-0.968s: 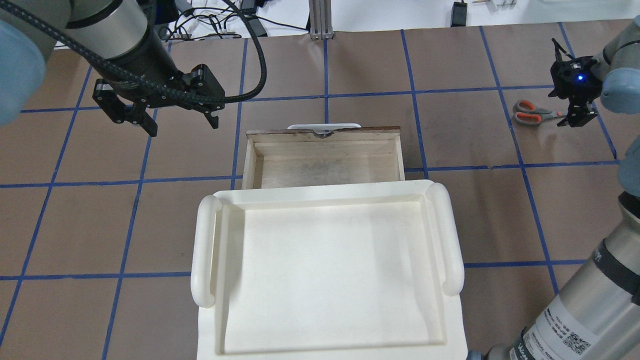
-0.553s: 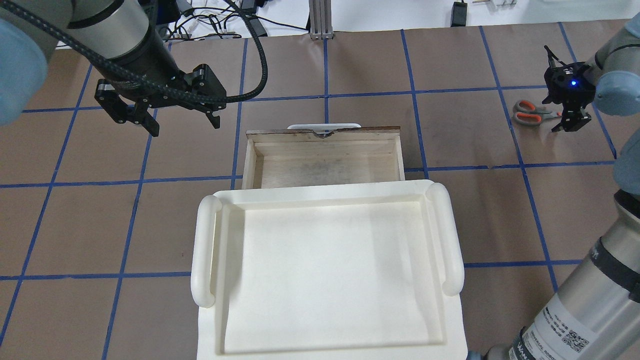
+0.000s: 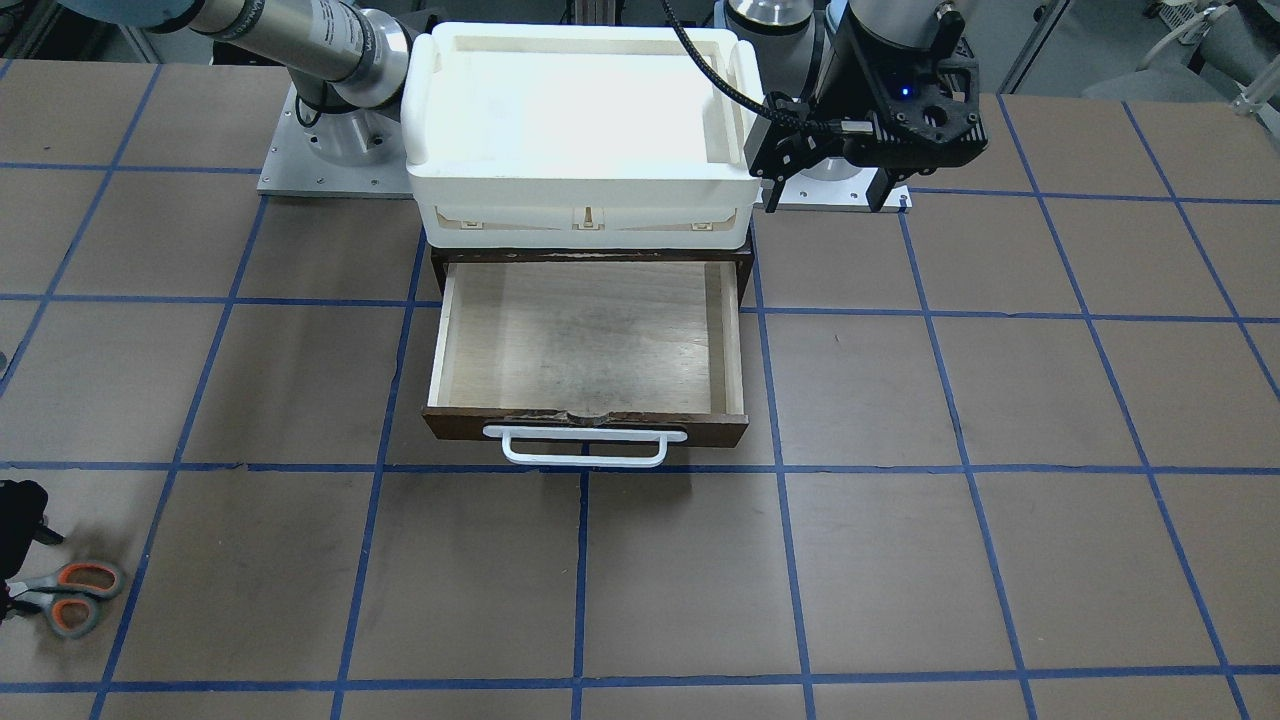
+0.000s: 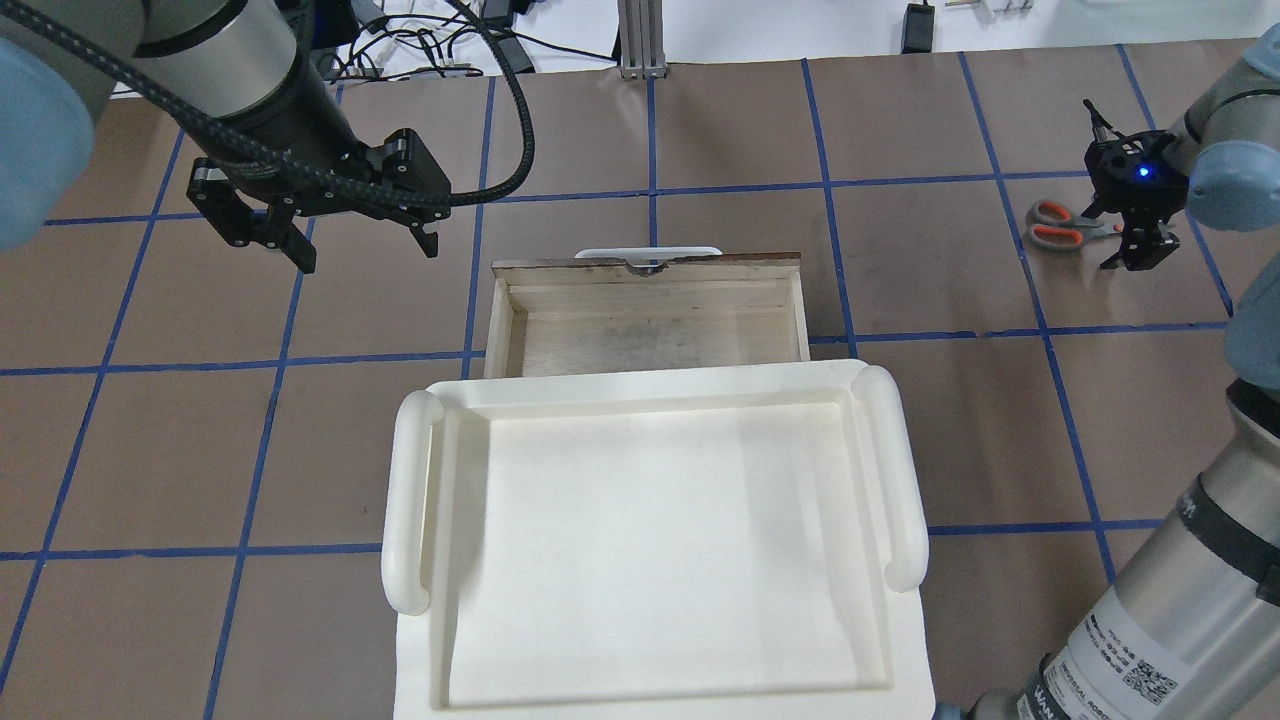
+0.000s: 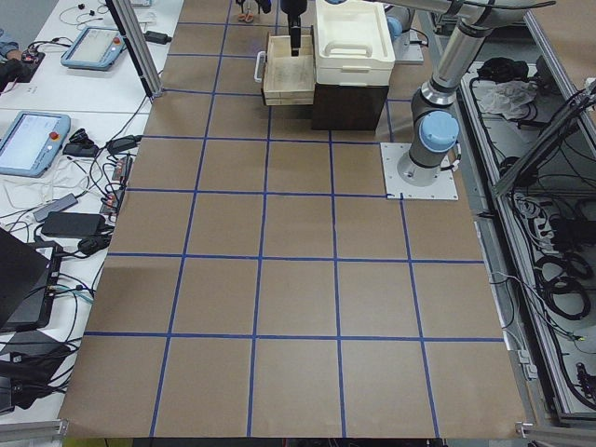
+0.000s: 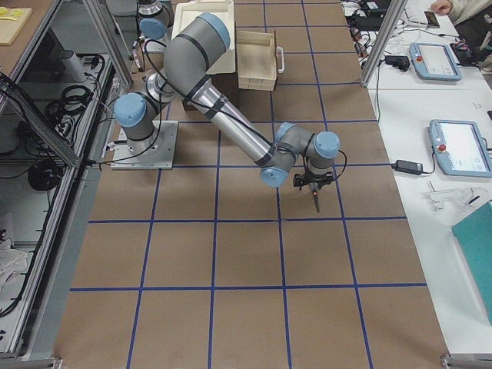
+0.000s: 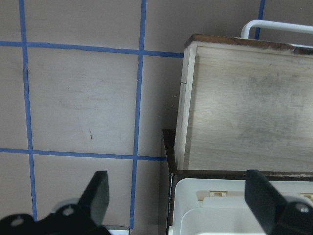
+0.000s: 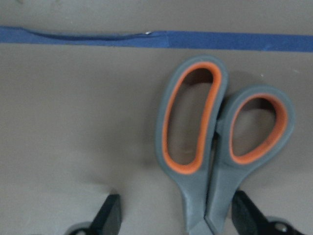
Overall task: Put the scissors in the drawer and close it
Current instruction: 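Lower the right gripper and close it on the scissors handles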
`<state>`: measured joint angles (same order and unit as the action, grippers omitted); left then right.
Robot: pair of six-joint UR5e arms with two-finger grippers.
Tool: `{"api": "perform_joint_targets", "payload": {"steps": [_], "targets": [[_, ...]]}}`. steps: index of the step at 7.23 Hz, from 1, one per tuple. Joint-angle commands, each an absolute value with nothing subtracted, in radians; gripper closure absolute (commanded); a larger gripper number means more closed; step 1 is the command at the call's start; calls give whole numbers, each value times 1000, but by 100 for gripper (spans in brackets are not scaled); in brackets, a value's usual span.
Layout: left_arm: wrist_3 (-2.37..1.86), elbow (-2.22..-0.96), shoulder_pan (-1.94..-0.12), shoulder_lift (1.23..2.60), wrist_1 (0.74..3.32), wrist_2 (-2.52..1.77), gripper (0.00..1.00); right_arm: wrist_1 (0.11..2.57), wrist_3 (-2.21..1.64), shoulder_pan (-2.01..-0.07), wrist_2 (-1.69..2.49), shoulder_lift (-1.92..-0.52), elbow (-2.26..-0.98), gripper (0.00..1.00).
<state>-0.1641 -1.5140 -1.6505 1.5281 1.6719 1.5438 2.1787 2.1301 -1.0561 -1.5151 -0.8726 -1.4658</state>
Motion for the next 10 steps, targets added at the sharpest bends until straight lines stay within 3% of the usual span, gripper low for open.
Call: {"api": "perform_joint_targets", "payload": {"steps": [1, 7, 8, 9, 10], "targets": [[-164, -1514, -1651, 1528, 1674, 1545, 0, 2171, 2135, -1077, -1573, -879, -1465, 100], [-164, -1514, -1651, 1526, 1674, 1546, 0, 2126, 2134, -1123, -1566, -1000, -1466, 100], [-164, -1514, -1651, 1526, 1674, 1546, 0, 2140, 2143, -1123, -1566, -991, -1466, 65], [-164, -1514, -1651, 1526, 1674, 1546, 0, 2140, 2149, -1121, -1565, -973, -1466, 18], [-164, -1514, -1651, 1526, 1674, 1546, 0, 2140, 2190, -1120, -1563, -960, -1466, 6]]}}
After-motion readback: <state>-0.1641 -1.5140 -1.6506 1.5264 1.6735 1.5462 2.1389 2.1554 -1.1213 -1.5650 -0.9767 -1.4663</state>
